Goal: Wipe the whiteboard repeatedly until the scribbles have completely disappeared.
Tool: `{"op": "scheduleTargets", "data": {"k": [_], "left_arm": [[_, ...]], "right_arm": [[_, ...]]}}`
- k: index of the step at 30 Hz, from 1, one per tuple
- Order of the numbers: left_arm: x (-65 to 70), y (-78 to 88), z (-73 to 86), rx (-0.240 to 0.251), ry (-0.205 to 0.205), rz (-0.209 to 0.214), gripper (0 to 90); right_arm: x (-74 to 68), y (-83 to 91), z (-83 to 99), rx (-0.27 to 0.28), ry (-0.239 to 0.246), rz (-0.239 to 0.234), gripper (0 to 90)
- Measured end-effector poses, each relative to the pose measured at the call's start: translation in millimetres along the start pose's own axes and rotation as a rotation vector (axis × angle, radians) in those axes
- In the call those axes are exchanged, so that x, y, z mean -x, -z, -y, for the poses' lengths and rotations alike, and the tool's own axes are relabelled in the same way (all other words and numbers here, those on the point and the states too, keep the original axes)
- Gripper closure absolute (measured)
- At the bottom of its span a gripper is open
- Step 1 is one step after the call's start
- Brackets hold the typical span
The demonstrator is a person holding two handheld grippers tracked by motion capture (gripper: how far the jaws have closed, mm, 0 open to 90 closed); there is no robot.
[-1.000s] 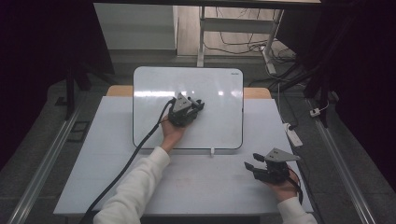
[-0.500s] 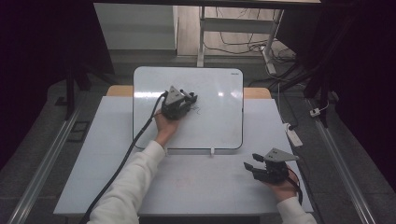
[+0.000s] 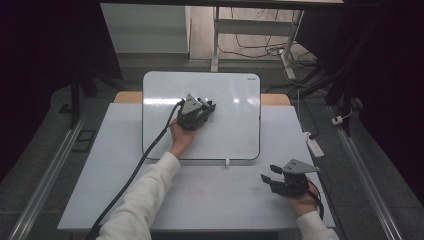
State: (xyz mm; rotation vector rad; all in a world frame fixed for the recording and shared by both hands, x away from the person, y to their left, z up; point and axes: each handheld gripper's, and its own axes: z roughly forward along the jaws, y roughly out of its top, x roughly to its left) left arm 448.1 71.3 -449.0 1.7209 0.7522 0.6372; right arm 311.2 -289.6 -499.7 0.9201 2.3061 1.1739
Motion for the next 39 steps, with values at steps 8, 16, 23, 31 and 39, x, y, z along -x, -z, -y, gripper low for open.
{"op": "scheduleTargets", "data": {"k": [8, 16, 23, 31, 39], "left_arm": [[-17.0, 11.9, -3.1, -0.003, 0.015, -0.052, 78.4], [9.0, 1.9, 5.6, -0.016, -0.019, 0.002, 78.4], [-7.3, 10.9, 4.9, -0.003, 0.030, -0.020, 78.4], [22.5, 0.2, 17.5, -0.019, -0.009, 0.052, 78.4], [-11.3, 16.3, 7.8, 0.001, 0.034, -0.024, 78.4]], "right_arm": [[0.4, 0.3, 0.0, 0.003, -0.002, 0.004, 46.1], [0.3, 0.7, 0.1, 0.004, -0.003, 0.004, 46.0], [0.6, 0.9, 0.1, 0.005, -0.001, 0.003, 45.9], [-0.6, -0.2, 0.0, 0.000, 0.001, 0.000, 45.9], [0.6, 1.0, 0.1, 0.006, -0.002, 0.003, 45.8]]}}
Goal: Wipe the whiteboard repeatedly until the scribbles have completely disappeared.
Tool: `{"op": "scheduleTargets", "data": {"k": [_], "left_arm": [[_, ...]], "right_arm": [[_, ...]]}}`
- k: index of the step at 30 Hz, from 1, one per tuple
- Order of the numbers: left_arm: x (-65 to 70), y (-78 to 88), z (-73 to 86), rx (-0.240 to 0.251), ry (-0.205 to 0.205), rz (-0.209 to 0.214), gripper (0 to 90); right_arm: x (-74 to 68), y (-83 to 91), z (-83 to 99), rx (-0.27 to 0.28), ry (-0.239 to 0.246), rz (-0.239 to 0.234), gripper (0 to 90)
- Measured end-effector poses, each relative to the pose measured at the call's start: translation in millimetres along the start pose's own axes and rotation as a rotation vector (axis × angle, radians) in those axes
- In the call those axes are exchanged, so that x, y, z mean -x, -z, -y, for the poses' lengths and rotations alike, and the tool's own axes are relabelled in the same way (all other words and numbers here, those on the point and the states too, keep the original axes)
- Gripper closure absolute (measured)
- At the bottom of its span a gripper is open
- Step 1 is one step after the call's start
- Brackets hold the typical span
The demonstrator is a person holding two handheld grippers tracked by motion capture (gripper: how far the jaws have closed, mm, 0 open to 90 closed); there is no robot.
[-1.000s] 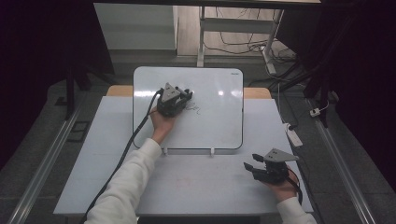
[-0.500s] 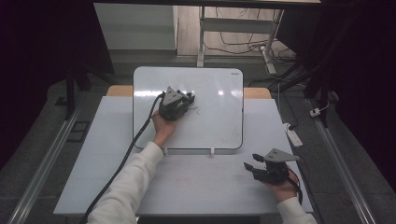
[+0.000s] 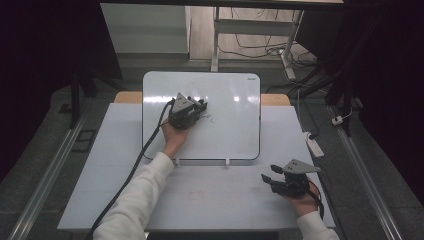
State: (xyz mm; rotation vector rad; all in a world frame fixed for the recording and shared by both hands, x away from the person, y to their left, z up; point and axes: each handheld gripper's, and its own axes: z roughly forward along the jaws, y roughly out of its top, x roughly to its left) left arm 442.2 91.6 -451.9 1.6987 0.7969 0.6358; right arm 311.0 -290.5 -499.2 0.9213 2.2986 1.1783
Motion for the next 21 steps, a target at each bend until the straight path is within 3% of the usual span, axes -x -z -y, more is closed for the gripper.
{"op": "scheduleTargets", "data": {"k": [5, 7, 9, 11, 16, 18, 21], "left_arm": [[32.7, -8.7, 19.9, -0.014, -0.029, 0.081, 78.4], [41.4, -10.5, 24.4, -0.018, -0.043, 0.094, 78.4], [39.4, -9.9, 22.6, -0.025, -0.051, 0.094, 78.4], [30.6, -6.6, 17.8, -0.024, -0.053, 0.066, 78.4], [5.2, 4.3, 9.2, -0.008, -0.017, 0.015, 78.4], [7.3, 4.9, 11.9, -0.004, -0.009, 0.016, 78.4], [22.0, -0.6, 19.8, -0.012, -0.018, 0.055, 78.4]], "right_arm": [[-1.6, -2.2, 0.0, -0.008, 0.007, -0.003, 45.8], [-1.9, -1.5, -0.1, -0.007, 0.005, -0.003, 45.8], [-1.4, -1.0, -0.1, -0.005, 0.002, -0.002, 45.8], [-1.3, -0.8, -0.1, -0.004, 0.001, -0.003, 45.8], [-1.3, -1.4, -0.1, -0.005, 0.004, -0.004, 45.8], [-1.5, -2.0, 0.0, -0.006, 0.004, -0.005, 45.8], [-2.2, -2.6, -0.2, -0.006, 0.006, -0.006, 45.8]]}}
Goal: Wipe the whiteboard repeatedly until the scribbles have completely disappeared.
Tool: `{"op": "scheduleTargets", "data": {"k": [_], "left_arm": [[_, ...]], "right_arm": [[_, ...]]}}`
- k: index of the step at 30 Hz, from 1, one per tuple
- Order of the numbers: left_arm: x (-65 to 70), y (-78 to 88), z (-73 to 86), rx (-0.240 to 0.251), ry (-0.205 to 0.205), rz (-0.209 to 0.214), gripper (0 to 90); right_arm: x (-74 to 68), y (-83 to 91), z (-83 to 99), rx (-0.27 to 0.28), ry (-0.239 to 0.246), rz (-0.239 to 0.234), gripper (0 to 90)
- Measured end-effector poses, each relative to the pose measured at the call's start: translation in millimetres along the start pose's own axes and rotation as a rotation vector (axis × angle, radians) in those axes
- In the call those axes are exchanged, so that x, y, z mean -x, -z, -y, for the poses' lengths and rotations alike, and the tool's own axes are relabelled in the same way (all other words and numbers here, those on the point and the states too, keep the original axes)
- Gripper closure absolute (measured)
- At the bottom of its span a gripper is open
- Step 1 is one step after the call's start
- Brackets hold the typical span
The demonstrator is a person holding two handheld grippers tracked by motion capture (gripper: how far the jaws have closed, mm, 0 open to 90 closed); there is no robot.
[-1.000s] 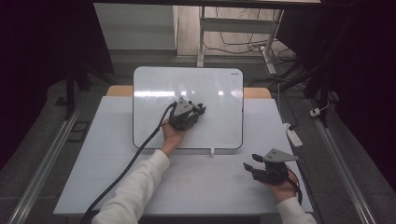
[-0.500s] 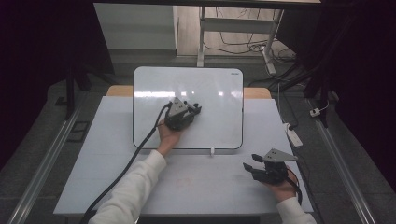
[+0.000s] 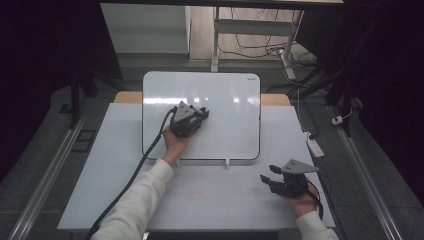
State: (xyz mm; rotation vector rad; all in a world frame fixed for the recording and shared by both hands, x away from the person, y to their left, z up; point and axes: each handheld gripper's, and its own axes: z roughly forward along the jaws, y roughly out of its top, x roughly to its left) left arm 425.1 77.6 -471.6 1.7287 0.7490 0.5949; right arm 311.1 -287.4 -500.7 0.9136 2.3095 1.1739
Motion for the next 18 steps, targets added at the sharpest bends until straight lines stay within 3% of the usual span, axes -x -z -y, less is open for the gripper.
{"op": "scheduleTargets", "data": {"k": [3, 6, 11, 15, 18], "left_arm": [[16.5, -6.2, 5.9, -0.016, -0.021, 0.036, 78.4], [18.8, -5.8, 7.0, -0.028, -0.042, 0.042, 78.4], [-8.4, 3.9, -7.4, -0.019, -0.038, -0.022, 78.4], [-33.6, 11.7, -19.9, 0.003, 0.008, -0.075, 78.4], [-36.7, 13.5, -20.0, 0.009, 0.020, -0.076, 78.4]], "right_arm": [[-0.8, -0.3, -0.3, -0.001, 0.001, -0.003, 45.8], [-0.5, -0.4, -0.4, -0.001, -0.001, -0.001, 45.8], [-0.1, 1.1, -0.3, 0.002, -0.002, 0.000, 45.8], [0.7, 1.5, -0.5, 0.005, -0.004, 0.001, 45.7], [0.8, 0.7, -0.3, 0.002, -0.004, 0.001, 45.7]]}}
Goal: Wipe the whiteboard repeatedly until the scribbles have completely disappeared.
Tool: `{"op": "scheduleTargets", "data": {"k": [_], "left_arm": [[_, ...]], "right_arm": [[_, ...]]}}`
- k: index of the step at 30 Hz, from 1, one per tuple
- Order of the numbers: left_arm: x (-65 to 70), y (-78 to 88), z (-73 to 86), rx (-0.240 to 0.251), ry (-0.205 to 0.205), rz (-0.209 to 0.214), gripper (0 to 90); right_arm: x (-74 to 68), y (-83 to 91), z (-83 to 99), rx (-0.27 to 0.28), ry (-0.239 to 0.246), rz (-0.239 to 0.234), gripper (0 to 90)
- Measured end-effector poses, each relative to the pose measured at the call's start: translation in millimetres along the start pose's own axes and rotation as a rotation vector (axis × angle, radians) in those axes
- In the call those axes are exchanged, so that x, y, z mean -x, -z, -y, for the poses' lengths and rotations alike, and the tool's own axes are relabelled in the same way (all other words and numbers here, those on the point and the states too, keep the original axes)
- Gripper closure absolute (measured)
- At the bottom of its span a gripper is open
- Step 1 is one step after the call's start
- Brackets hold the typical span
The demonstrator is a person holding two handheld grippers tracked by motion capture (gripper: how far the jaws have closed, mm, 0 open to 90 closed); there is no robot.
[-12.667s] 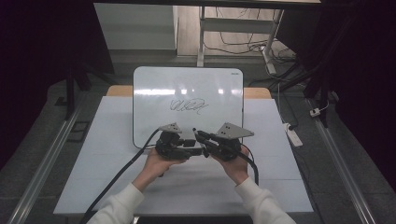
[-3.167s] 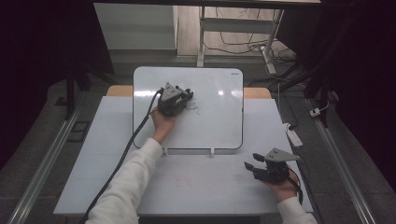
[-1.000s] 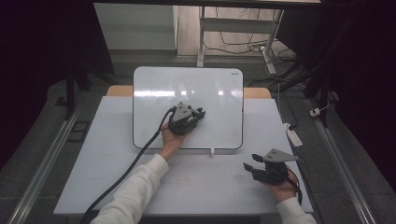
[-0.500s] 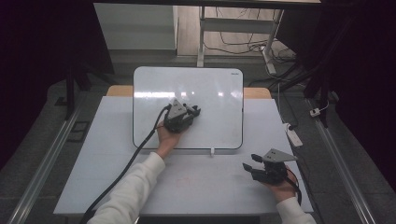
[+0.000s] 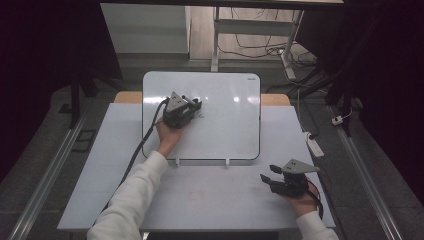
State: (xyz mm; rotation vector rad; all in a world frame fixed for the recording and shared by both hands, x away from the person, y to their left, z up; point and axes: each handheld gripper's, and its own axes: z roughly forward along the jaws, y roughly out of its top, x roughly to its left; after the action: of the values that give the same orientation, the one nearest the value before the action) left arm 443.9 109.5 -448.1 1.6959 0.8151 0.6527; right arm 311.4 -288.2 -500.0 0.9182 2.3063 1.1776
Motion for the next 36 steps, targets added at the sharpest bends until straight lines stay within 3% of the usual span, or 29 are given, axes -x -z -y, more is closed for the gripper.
{"op": "scheduleTargets", "data": {"k": [5, 7, 9, 14, 16, 20, 23, 25, 32, 36], "left_arm": [[26.6, -6.7, 13.8, -0.020, -0.046, 0.058, 78.4], [30.7, -6.7, 14.6, -0.027, -0.073, 0.056, 78.4], [23.8, -4.2, 12.4, -0.029, -0.066, 0.053, 78.4], [-6.8, 10.2, 2.8, -0.015, -0.032, -0.022, 78.4], [-13.0, 13.1, 2.0, -0.008, -0.012, -0.029, 78.4], [-4.0, 8.5, 8.7, 0.003, 0.010, 0.001, 78.4], [12.5, 0.7, 13.3, 0.000, -0.013, 0.035, 78.4], [17.5, -2.5, 12.8, -0.001, -0.032, 0.033, 78.4], [-4.1, 4.1, 3.5, 0.017, 0.009, -0.008, 78.4], [7.1, 3.2, 11.2, 0.004, -0.006, 0.022, 78.4]], "right_arm": [[-0.7, -2.3, 0.1, -0.006, 0.004, -0.004, 45.8], [-0.8, -2.4, 0.1, -0.007, 0.004, -0.004, 45.8], [-0.7, -1.9, 0.1, -0.005, 0.002, -0.002, 45.7], [-0.4, -0.5, -0.1, 0.000, 0.000, 0.001, 45.7], [-0.2, -1.1, 0.0, -0.002, 0.000, -0.001, 45.7], [-0.9, -1.9, -0.1, -0.005, 0.002, -0.001, 45.7], [-1.1, -2.0, -0.2, -0.006, 0.001, 0.000, 45.7], [-1.2, -2.3, -0.1, -0.007, 0.002, 0.000, 45.7], [-0.4, -1.8, 0.3, -0.006, 0.001, 0.001, 45.6], [-0.7, -2.4, 0.4, -0.009, 0.005, -0.001, 45.6]]}}
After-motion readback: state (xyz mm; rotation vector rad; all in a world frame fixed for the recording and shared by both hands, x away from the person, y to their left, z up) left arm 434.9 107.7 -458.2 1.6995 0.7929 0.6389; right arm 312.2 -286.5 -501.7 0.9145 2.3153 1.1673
